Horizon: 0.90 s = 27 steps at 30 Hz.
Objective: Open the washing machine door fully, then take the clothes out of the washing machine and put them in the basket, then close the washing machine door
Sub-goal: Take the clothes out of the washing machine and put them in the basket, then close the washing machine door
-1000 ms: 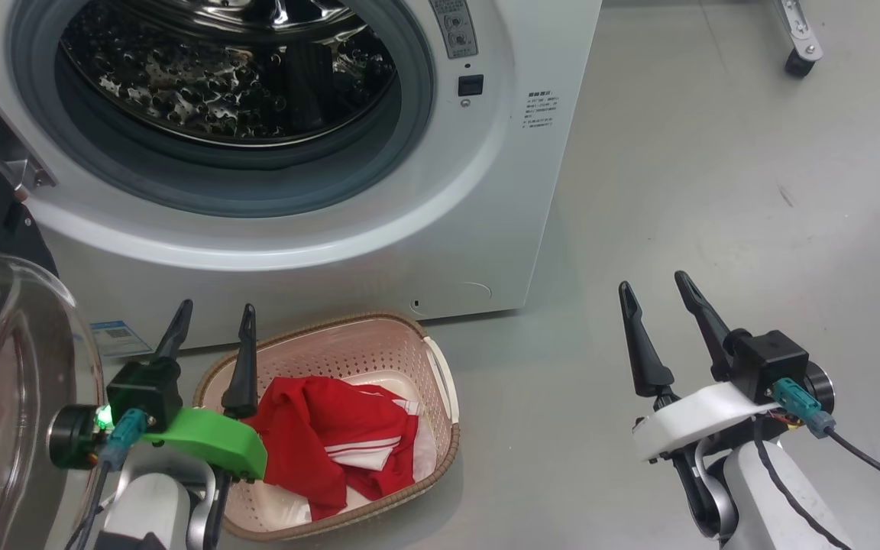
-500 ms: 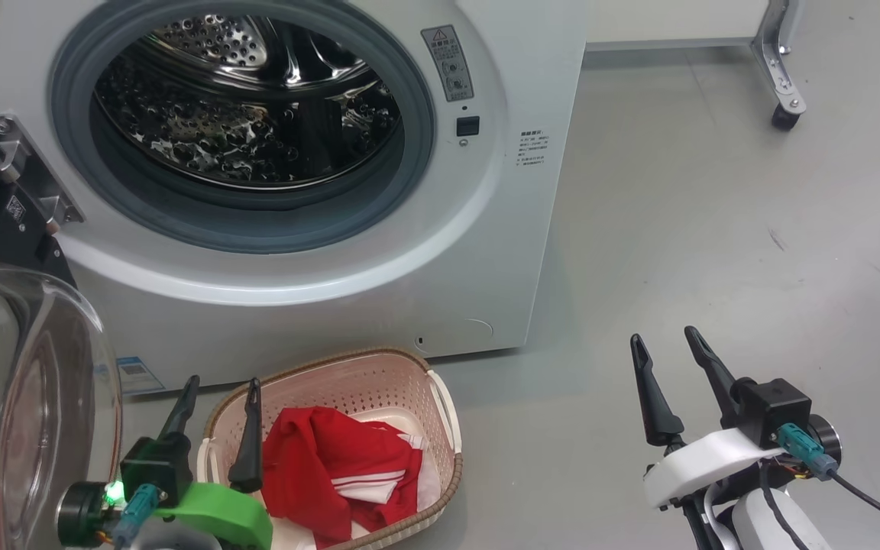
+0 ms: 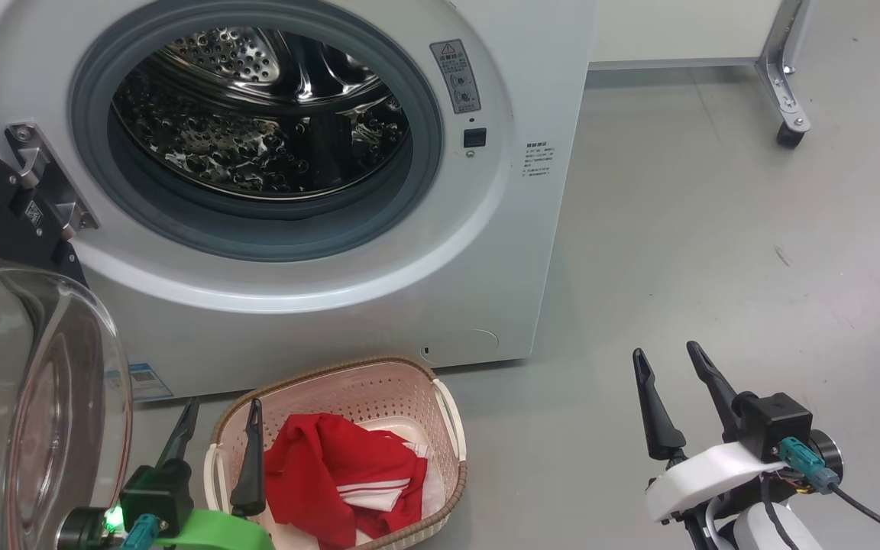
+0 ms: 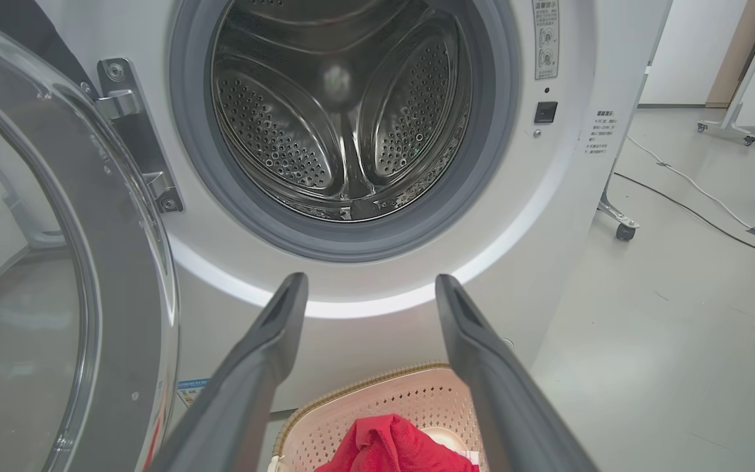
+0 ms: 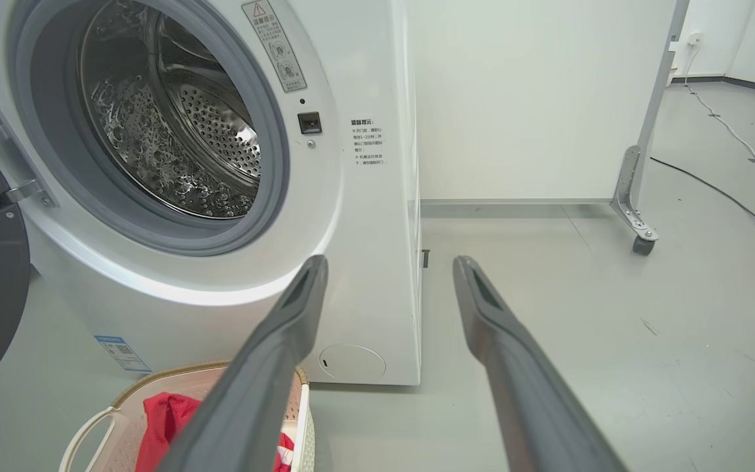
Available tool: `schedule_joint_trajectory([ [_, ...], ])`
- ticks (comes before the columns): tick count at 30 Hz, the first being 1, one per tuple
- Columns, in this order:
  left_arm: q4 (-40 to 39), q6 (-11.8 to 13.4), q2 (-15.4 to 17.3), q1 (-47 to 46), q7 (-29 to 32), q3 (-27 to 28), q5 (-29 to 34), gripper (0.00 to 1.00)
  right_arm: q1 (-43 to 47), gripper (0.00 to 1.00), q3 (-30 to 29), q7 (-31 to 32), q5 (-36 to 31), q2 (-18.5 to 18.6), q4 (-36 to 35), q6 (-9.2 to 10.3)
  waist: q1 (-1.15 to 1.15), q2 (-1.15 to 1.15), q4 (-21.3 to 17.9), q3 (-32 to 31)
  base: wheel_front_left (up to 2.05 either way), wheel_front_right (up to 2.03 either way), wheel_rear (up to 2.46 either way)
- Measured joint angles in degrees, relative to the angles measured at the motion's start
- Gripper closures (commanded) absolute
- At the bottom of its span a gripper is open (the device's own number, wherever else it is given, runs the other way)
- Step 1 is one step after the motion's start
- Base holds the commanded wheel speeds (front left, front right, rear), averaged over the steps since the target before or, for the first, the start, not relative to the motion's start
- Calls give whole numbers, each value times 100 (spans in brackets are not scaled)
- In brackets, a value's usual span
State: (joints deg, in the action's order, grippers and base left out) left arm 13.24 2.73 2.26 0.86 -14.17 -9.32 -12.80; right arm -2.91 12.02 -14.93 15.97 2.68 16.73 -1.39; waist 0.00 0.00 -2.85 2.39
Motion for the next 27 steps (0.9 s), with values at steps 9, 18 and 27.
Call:
schedule_joint_trajectory([
  [9, -305, 34, 4, 146, 57, -23, -5, 0, 69, 0, 13, 0, -57, -2, -45, -5, 0, 0, -8, 20, 0, 0, 0],
  [18, -497, 87, 10, 288, 160, -37, -5, 0, 88, 0, 16, 0, -107, -4, -66, -7, 0, 0, -9, 46, 0, 0, 0],
  [27, -695, 112, 14, 333, 252, -64, -4, 0, 88, 0, 15, 0, -108, -4, -73, -7, 0, 0, 1, 54, -10, 10, 0],
])
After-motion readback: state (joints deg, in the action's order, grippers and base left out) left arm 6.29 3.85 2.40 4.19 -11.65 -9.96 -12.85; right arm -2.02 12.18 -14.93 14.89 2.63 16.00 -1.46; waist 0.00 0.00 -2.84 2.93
